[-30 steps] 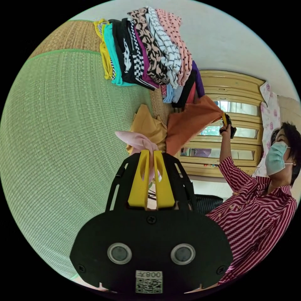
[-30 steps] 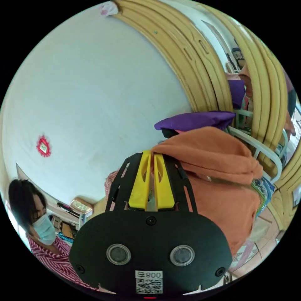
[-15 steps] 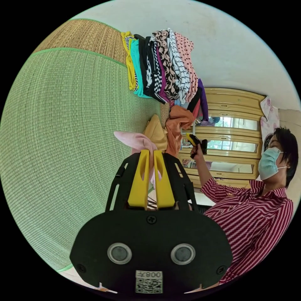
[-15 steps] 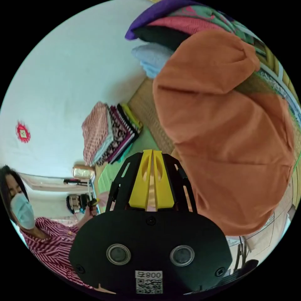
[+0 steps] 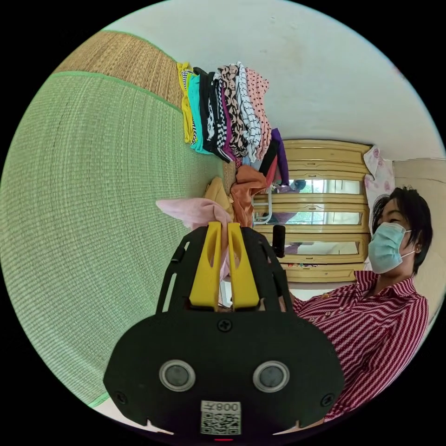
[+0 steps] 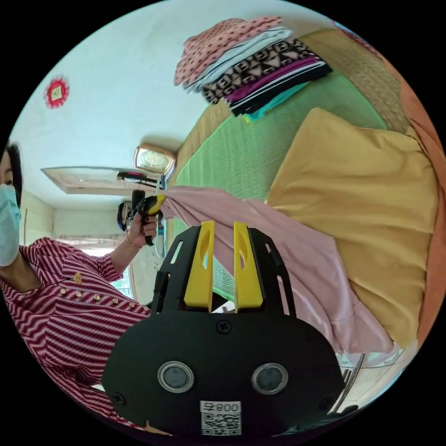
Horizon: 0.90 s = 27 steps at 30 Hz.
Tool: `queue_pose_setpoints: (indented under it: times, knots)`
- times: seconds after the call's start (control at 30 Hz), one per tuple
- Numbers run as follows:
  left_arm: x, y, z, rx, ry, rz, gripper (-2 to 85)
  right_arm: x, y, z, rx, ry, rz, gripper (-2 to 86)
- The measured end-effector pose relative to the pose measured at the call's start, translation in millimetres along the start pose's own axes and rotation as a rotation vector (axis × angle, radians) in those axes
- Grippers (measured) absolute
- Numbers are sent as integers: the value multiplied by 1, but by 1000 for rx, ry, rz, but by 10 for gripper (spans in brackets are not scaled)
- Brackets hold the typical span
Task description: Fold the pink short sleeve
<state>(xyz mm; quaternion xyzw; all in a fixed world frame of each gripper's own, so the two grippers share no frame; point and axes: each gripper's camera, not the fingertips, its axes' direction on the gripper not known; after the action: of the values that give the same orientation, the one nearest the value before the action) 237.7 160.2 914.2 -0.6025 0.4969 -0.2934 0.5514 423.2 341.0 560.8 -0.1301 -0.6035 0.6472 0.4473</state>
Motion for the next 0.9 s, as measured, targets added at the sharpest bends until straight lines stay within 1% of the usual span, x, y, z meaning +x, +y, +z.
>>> queue_pose_setpoints:
  times: [0.2,0.3,0.43,0.5,0.57,0.6,0.67,0.73,0.87,0.9]
  knots:
    - [-17,69,-77,116,7,60,23,-21,32,95,-90,30,-117,72]
    - [-31,109,-118,175,-4,101,23,-19,52,131,-81,21,-150,64]
    - [-57,174,-166,252,35,176,22,-22,80,181,-38,-31,-223,72]
    - [-64,201,-177,240,83,242,22,-29,91,207,-34,-74,-267,80]
    - [-68,240,-181,192,128,332,22,-38,103,235,-42,-122,-318,90]
    - [-68,250,-182,180,132,355,22,-45,113,253,-50,-158,-352,94]
    - [-65,298,-180,138,125,438,23,-57,133,277,-59,-207,-401,105]
    - [-61,338,-178,125,104,484,24,-75,171,302,-83,-248,-466,117]
    - [-49,421,-172,121,121,505,24,-94,243,321,-88,-220,-492,129]
    - [-48,431,-172,120,127,505,24,-99,268,325,-86,-208,-499,131]
